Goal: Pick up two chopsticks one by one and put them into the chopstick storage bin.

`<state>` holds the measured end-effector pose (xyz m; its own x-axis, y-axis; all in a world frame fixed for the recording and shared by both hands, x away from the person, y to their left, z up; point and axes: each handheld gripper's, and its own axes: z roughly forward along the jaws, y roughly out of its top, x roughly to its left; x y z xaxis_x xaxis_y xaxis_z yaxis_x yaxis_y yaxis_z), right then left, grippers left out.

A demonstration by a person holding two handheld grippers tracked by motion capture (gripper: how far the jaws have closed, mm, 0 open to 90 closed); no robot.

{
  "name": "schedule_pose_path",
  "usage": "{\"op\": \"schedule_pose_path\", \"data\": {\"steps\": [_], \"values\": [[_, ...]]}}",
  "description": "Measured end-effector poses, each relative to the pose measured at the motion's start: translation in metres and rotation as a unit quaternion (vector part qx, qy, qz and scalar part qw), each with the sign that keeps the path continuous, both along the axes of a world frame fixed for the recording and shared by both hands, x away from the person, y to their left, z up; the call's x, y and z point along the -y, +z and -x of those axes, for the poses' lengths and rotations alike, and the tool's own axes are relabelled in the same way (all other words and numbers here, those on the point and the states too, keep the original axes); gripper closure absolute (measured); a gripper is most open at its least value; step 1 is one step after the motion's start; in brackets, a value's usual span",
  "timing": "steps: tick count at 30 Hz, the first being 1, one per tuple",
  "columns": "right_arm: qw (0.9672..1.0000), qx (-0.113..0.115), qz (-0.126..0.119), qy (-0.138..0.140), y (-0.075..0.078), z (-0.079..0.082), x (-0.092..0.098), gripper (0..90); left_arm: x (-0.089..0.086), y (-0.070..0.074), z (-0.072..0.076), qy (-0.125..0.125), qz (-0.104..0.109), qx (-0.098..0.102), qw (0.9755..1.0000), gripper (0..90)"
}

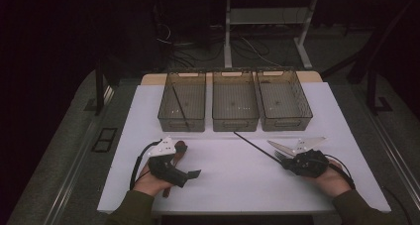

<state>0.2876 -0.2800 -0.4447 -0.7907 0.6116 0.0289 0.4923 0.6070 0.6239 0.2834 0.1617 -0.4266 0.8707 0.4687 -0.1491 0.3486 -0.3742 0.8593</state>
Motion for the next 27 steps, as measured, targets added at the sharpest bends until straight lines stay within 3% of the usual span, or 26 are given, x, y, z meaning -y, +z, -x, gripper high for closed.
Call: {"op": "schedule_pose_path", "data": {"steps": [23,27], "values": [[0.9999,0.004,0.008,0.006,0.0011,0.0002,-0.0017,84.9,-0.0001,0.0000,0.0000,-0.002,0.000,0.000,1.0000,0.3],[1.0000,-0.003,0.000,0.009,0.0018,-0.0008,0.0005,84.9,-0.0009,0.0004,0.0000,-0.001,0.002,0.001,1.0000,1.2]]}}
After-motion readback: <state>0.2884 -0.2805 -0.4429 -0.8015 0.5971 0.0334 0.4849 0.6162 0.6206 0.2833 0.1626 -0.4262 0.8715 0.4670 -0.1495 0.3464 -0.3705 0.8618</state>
